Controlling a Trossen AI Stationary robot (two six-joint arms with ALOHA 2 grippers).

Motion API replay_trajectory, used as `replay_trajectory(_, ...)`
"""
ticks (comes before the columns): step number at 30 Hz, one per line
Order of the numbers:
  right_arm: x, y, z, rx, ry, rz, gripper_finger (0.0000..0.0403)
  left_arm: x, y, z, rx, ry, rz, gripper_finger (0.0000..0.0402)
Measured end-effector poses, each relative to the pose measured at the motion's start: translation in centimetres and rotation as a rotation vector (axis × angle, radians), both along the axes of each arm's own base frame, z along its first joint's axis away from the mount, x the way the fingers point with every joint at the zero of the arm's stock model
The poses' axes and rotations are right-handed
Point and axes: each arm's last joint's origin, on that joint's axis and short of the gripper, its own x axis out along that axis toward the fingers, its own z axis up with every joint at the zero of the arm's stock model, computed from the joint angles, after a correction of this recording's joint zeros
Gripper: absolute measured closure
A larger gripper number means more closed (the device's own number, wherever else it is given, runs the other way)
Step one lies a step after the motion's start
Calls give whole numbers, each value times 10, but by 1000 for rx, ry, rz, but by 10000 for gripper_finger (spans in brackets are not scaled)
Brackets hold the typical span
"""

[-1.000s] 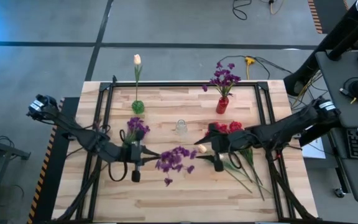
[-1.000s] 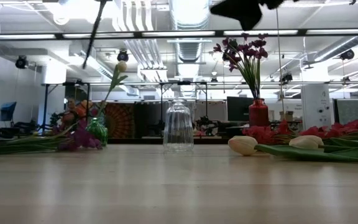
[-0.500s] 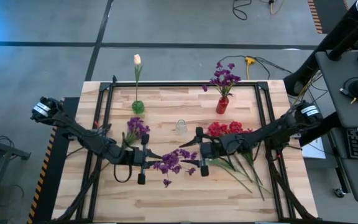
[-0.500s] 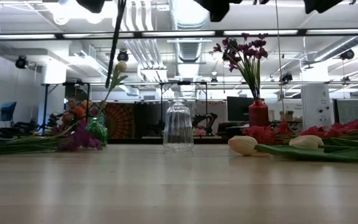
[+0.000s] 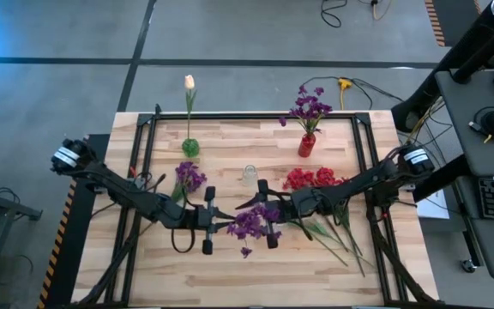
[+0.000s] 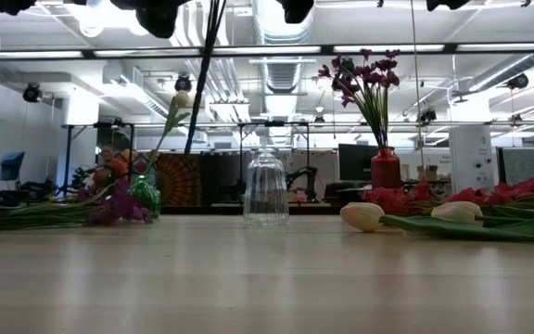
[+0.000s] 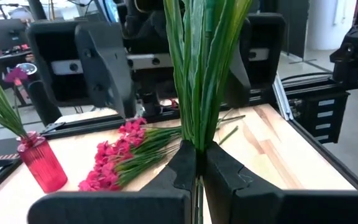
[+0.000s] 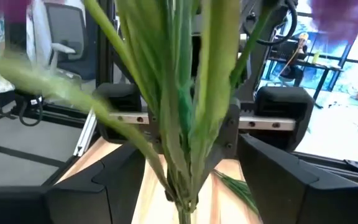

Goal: Sort flowers into vase by color
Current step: Put the bottom violet flowers into the red vase

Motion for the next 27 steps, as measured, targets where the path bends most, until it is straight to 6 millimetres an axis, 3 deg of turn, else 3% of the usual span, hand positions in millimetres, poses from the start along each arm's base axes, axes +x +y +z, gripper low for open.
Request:
replay_trajectory(9,1,1,4,5,-14,18,216,7,7,-4,-6,7,41,401)
replay_trajectory(16,2,1,6,-8,-15,18,237,17,6,-6,9,17,51,401)
replay_trajectory(27,3,1,5,-24,-16,18,289,18,5,-3,4,-12,50,401)
